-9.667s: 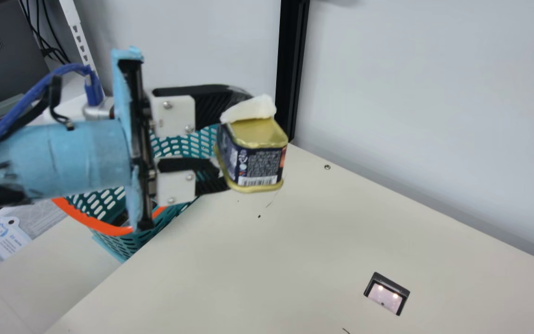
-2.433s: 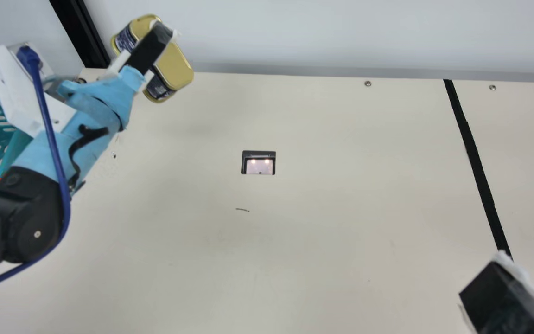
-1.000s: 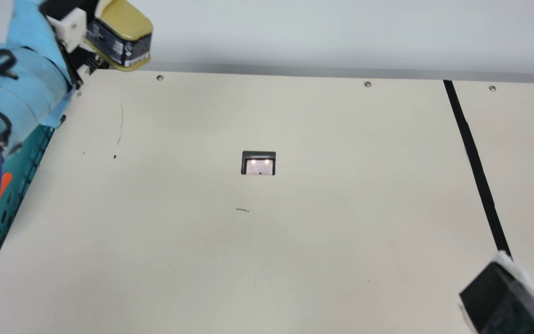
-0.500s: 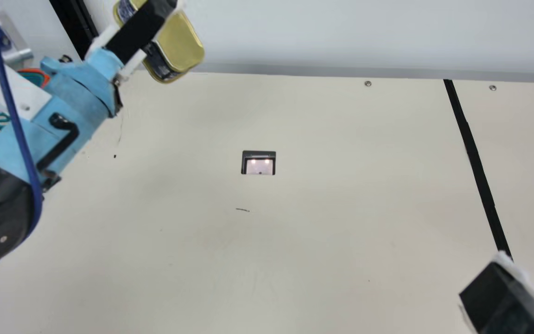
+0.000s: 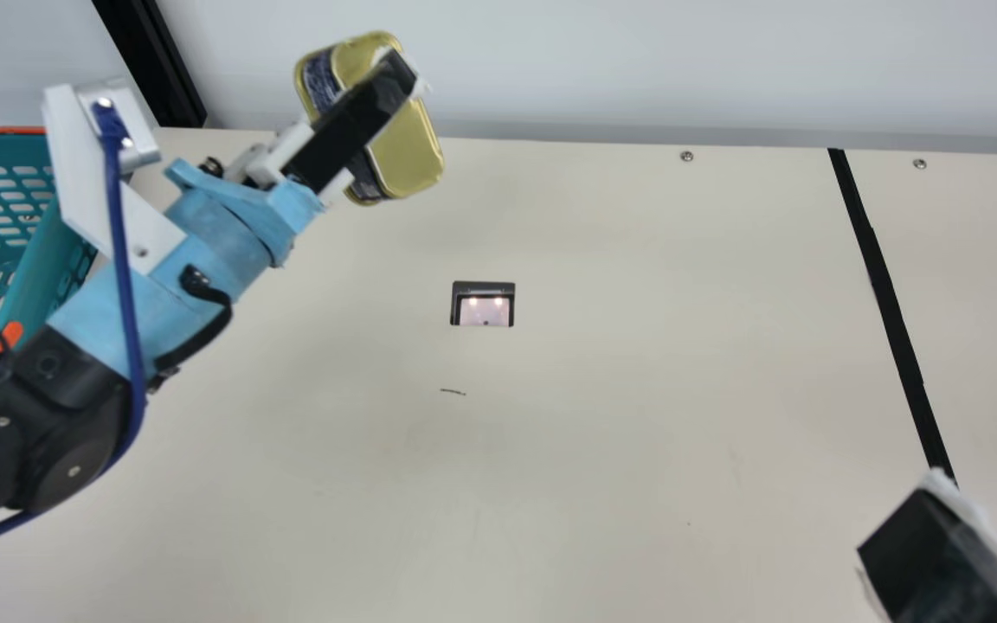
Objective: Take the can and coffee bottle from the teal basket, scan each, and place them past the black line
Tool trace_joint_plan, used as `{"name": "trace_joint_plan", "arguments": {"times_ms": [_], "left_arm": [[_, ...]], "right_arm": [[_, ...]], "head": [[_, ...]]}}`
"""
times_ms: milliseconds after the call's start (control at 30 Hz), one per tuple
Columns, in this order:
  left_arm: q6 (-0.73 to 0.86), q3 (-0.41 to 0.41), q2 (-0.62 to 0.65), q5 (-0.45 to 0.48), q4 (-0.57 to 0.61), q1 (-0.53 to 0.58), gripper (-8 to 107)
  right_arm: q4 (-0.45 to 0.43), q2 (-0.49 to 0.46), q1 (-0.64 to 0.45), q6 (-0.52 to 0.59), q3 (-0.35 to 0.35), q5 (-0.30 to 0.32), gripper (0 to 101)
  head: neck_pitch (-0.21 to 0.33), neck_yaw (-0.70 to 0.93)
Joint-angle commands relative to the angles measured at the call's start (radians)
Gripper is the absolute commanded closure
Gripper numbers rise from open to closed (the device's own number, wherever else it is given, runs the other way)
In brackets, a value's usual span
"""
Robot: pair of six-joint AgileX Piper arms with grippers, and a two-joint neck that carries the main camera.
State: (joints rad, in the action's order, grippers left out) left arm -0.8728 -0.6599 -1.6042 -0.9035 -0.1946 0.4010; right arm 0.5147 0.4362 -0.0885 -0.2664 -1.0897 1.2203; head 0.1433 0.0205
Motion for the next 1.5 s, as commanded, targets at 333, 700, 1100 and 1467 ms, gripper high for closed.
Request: {"name": "trace_joint_plan", "arguments": {"times_ms": [333, 700, 1100, 1467], "left_arm": [[0.233, -0.035, -0.155, -0.056, 0.125, 0.088, 89], [0.383, -0.103, -0.273, -0.078, 0.185, 0.131, 89], [0.466, -0.169, -0.369, -0.086, 0.189, 0.137, 89], [0.493, -0.193, -0.427, -0.097, 0.202, 0.139, 89]], "right_arm": [[0.0, 0.0, 0.0, 0.0, 0.0, 0.0, 0], [0.0, 0.0, 0.0, 0.0, 0.0, 0.0, 0], [0.0, 0.0, 0.0, 0.0, 0.0, 0.0, 0], [0.0, 0.0, 0.0, 0.0, 0.0, 0.0, 0]], "head": [[0.003, -0.01], [0.003, -0.01], [0.003, -0.01], [0.003, -0.01]]}}
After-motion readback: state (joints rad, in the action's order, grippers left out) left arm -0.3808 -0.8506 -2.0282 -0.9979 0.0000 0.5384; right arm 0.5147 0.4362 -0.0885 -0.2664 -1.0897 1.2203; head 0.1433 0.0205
